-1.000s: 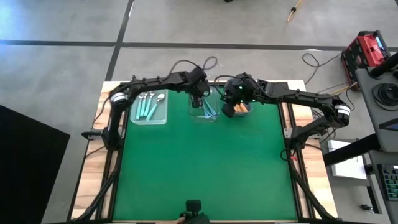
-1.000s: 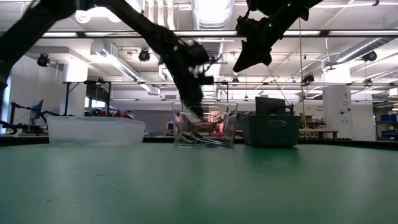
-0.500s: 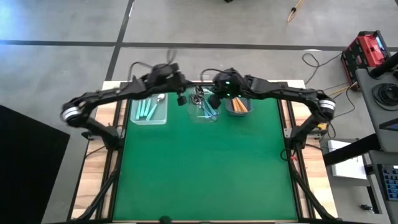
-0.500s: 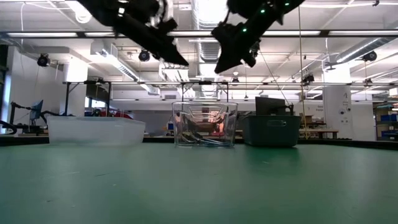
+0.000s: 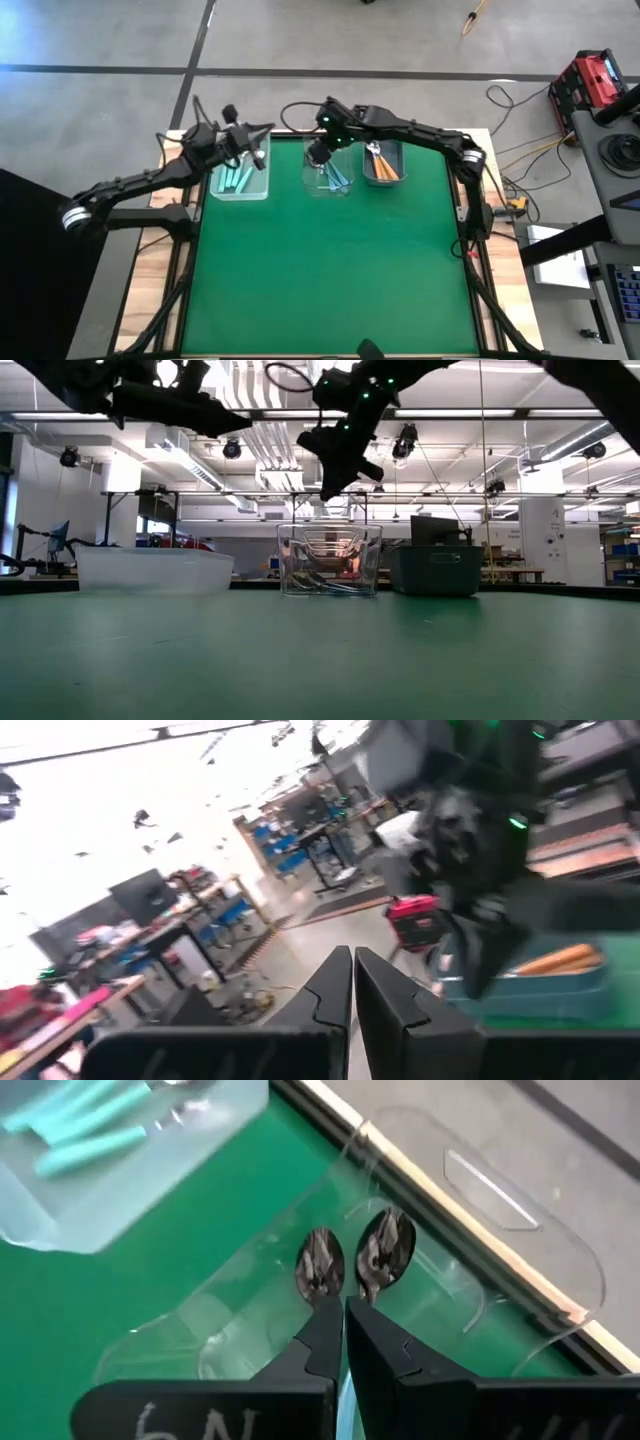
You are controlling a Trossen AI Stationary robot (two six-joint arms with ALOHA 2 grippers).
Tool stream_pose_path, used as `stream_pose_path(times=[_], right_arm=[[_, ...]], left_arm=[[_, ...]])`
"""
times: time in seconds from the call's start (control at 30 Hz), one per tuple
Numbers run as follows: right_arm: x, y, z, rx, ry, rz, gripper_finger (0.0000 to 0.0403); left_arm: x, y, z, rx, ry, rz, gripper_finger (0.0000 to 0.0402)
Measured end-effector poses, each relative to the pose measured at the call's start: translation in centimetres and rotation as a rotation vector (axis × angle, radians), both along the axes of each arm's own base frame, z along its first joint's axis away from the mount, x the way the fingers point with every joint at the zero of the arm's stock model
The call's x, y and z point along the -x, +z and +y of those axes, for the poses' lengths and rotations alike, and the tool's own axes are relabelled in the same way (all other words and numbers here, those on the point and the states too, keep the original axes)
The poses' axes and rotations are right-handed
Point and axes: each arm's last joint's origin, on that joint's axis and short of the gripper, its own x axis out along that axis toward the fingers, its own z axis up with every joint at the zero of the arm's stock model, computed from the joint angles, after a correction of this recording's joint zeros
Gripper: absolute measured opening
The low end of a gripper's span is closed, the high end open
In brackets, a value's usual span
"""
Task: Sort silverware by color (type)
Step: Put the blue spoon into the transparent bin
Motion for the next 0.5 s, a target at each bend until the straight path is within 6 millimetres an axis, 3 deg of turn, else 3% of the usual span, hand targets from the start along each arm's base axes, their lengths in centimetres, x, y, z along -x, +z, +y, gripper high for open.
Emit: stream_pose_path(times=[0.27,0.5], right_arm=[[-2.6,-2.9,-1.2,-0.075,-0.036,0.112,0.0009],[-4.1,-6.2,-1.9,-0.126,-0.076,0.175,0.0009]], left_arm=[[2.4,0.5,1.1,0.035,0.107,-0.083,0.0000],[2.9,0.1,1.5,0.025,0.139,-0.062,0.0000]])
